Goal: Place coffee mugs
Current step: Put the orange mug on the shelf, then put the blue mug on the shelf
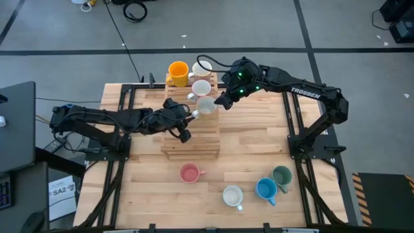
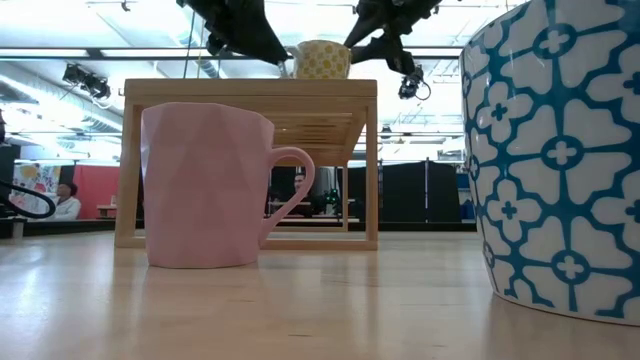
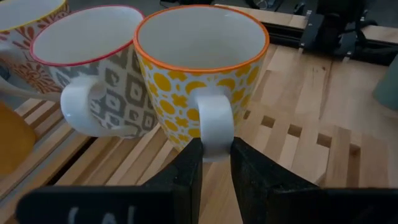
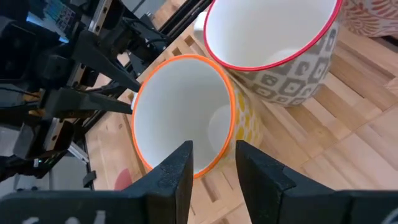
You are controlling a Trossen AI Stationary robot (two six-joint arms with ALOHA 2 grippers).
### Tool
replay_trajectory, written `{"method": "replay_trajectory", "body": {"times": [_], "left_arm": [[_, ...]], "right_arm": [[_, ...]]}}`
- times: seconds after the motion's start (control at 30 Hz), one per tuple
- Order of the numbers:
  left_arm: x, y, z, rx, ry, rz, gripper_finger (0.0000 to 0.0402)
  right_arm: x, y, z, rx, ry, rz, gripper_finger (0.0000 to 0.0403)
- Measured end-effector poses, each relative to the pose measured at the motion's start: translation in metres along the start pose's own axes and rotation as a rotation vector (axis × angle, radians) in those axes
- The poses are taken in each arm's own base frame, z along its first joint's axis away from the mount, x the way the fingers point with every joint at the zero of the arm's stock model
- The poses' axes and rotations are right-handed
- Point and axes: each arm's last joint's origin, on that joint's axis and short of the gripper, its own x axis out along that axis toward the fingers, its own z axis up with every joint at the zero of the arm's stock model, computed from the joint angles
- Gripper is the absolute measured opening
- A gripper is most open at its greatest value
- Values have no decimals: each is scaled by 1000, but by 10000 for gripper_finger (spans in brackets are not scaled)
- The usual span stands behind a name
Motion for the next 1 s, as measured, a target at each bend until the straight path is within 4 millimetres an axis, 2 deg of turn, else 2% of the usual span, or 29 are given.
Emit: {"method": "replay_trajectory", "body": {"times": [0.23,0.47,0.77,1.0], "left_arm": [[0,0,0,9,1,1,82],[0,0,0,11,-4,0,123],[0,-2,0,9,-7,-6,146],[0,-2,0,12,-2,-6,186]], "right_arm": [[0,0,0,0,0,-1,125],[0,1,0,1,17,30,125],[1,6,-3,-7,52,89,126],[1,6,-4,-6,54,88,126]]}}
